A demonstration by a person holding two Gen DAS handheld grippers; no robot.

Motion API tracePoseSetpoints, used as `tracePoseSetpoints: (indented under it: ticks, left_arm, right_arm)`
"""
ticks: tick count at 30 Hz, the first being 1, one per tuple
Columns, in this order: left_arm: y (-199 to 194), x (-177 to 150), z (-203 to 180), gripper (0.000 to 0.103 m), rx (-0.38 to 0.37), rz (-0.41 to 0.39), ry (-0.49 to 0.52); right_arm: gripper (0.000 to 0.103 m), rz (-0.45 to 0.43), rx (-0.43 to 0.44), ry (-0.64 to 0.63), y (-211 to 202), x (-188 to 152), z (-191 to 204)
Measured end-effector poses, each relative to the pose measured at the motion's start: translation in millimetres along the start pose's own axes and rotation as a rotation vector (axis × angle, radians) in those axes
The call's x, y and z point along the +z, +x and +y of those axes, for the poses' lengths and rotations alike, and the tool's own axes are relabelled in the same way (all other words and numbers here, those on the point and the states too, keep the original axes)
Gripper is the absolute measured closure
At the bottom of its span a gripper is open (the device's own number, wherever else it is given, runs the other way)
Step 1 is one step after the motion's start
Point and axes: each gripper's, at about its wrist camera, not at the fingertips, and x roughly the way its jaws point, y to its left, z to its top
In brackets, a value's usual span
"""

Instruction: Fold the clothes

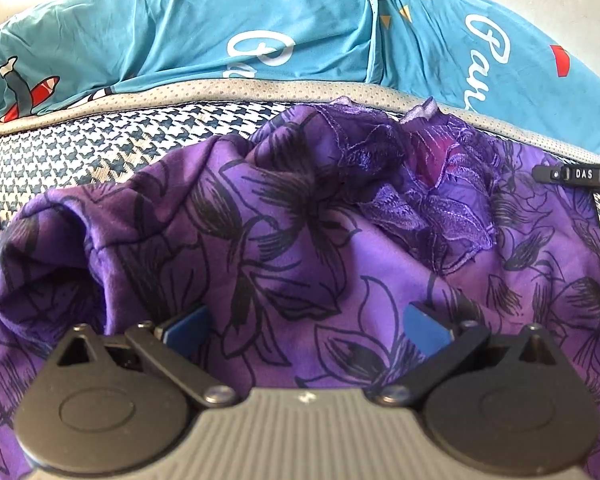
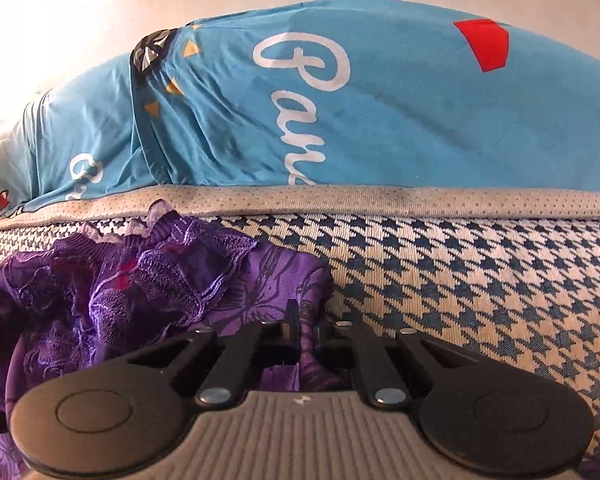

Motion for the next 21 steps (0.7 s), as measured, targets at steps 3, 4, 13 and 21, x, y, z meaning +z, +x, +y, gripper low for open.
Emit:
tracePoseSetpoints:
  ticks: [3,4,13,21]
  left_arm:
    - [2,0,0,0.000,0.005,0.006,0.010]
    - [3,0,0,0.000,0.005,0.008,0.012]
    - [9,1,0,0.000,0.009,0.012,0.029]
    - [15,6,0,0.000,0.019,0.011,0.020]
  right_arm:
    - [0.097,-0.052,-0.055,-0.004,-1,7,1]
    - [0.097,-0.069,-0.078,-0.002,0,9,0]
    - [0.098,-0.191,-0.237,0.042,6,32,-11]
    - [0.098,-0.236,-0.296,0.090,15,40,-12]
